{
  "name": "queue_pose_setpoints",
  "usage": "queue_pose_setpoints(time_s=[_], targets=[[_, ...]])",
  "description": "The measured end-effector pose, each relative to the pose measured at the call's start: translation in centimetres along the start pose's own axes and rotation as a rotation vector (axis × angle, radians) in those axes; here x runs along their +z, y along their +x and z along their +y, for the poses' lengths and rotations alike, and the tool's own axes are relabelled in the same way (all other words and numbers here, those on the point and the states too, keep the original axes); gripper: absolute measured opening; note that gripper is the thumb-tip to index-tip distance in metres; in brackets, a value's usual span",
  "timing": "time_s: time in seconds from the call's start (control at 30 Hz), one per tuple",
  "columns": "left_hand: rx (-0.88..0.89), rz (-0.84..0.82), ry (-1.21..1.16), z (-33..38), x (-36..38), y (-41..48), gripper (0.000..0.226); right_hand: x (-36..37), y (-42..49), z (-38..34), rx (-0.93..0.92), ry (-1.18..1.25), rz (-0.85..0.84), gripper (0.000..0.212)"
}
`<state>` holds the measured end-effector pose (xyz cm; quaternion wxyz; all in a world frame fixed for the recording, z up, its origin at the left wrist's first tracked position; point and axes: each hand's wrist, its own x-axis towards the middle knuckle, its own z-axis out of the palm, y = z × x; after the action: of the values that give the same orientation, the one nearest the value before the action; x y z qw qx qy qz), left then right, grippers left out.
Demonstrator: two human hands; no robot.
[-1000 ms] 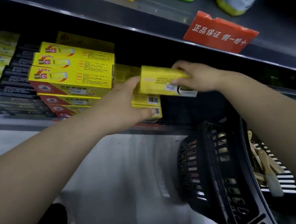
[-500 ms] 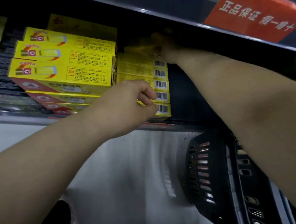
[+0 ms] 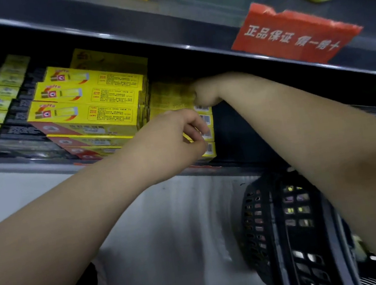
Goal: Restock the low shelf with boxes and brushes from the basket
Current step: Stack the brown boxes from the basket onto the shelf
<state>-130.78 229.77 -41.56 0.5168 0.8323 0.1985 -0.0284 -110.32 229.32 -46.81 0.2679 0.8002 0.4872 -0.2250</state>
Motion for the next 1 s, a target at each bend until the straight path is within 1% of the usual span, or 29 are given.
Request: queue_pose_setpoints(time_s=[0.03, 0.1, 0.13, 0.23, 0.33, 0.4, 0.47, 0.57, 0.67, 0.77, 0.83, 0.9, 1.0], targets=[[0.008, -0.005, -0.008, 0.3, 0.2, -0.2, 0.014, -0.1, -1.2, 0.5, -0.029, 0.053, 0.030, 0.039], [0.019, -0.015, -0.017, 1.0, 0.7, -0.7, 0.015, -0.3, -4.9, 1.4, -0.099, 0.249, 0.115, 0.045], [0.028, -0.019, -0.012, 1.4, 0.9, -1.0, 0.015, -0.2, -7.5, 1.9, -0.111, 0.356, 0.159, 0.044], [0.081, -0.020, -0.001, 3.3, 1.8, -2.0, 0.012, 0.9, -15.0, 3.6, -0.123, 0.664, 0.333, 0.030], [0.176, -0.023, -0.019, 5.8, 3.4, -3.1, 0.012, 3.1, -22.3, 4.8, -0.156, 0.962, 0.420, 0.019], [0.257, -0.037, 0.020, 7.5, 5.0, -3.8, 0.012, 5.2, -26.2, 5.3, -0.149, 1.059, 0.440, 0.019], [0.344, -0.047, 0.109, 9.0, 6.9, -4.4, 0.014, 7.6, -29.1, 5.8, -0.101, 1.094, 0.434, 0.018], [0.454, -0.090, 0.328, 10.7, 9.9, -5.0, 0.017, 12.0, -31.3, 6.9, 0.016, 1.107, 0.359, 0.015], [0.557, -0.194, 0.559, 11.8, 12.6, -5.4, 0.025, 17.1, -31.8, 8.5, 0.171, 1.010, 0.213, 0.011], [0.565, -0.306, 0.675, 12.4, 13.8, -5.5, 0.031, 21.2, -31.6, 9.6, 0.229, 1.039, 0.101, 0.016], [0.539, -0.353, 0.737, 12.5, 14.1, -5.2, 0.033, 23.3, -30.6, 9.9, 0.221, 0.890, -0.002, 0.024], [0.524, -0.375, 0.758, 12.7, 14.4, -4.8, 0.030, 25.4, -28.9, 9.7, 0.175, 0.722, -0.159, 0.030], [0.521, -0.418, 0.758, 13.1, 15.5, -4.1, 0.025, 28.4, -25.9, 8.8, 0.132, 0.507, -0.373, 0.032]])
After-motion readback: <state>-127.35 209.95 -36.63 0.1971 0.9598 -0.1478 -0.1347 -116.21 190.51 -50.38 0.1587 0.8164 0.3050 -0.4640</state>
